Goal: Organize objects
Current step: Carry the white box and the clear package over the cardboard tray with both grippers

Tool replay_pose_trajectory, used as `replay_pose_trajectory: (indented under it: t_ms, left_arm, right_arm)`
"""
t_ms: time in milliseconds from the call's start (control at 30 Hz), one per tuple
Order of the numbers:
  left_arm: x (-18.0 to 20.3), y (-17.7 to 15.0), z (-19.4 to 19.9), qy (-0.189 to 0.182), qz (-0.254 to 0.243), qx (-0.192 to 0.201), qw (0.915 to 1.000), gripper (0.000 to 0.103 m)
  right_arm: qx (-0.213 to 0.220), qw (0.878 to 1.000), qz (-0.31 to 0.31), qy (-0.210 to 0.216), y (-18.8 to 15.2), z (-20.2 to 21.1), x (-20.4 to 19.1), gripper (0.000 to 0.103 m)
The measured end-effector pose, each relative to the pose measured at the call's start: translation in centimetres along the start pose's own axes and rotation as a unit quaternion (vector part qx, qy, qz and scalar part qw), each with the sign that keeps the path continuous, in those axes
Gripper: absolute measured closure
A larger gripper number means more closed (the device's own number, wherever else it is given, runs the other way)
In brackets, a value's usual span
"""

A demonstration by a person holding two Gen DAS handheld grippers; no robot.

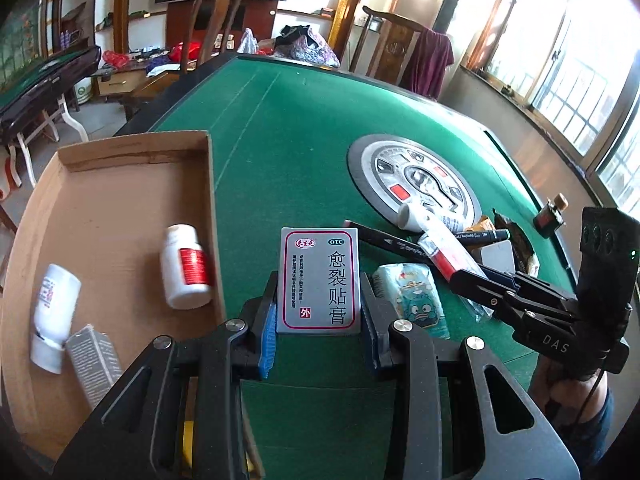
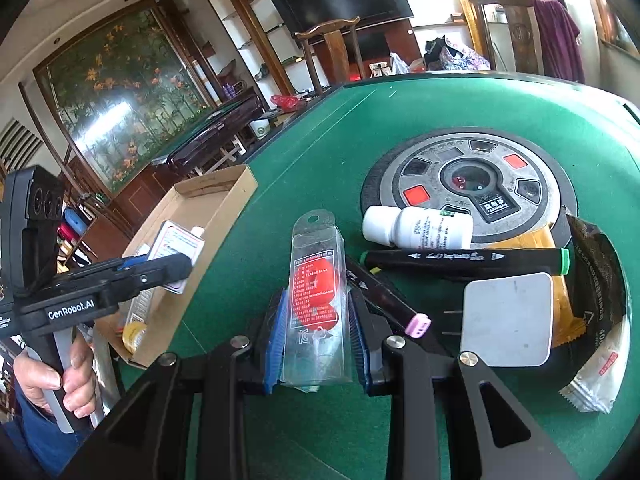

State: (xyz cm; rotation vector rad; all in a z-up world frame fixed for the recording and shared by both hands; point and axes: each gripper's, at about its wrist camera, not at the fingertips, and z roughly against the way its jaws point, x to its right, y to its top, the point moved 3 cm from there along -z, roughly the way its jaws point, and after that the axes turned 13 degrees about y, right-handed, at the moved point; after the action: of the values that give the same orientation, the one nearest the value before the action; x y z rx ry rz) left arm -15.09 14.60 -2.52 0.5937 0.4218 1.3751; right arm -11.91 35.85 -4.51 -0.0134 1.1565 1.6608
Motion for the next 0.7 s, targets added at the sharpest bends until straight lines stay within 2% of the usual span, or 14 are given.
replay_pose_trajectory:
  t_ms: [200,367,600,700]
  left_arm:
    - [-4.0,-0.2,0.9,-0.004,0.034,0.006,0.9994,0.070]
    - [-7.4,-0.4,1.3,-0.001,0.064,0.010,0.9979,0.070]
    - [-10.5,-1.6,-0.2,0.001,0.091,-0.010,0.9958,0.070]
    - [-10.8,-2.1,-0.8,-0.006,0.093,-0.019,0.9955,0.070]
  right_arm:
    - [0.006,1.000,0.005,0.011,0.0,-0.9,-2.3,0.074]
    - [0.003,0.999,0.000,0.038,-0.1,-2.8,-4.9,0.074]
    - [-0.027,0.998,0.028,0.056,1.6,-8.0,-10.4,0.074]
    - [-0.035,0.997,0.050,0.045,3.3,-10.7,-12.6,0.074]
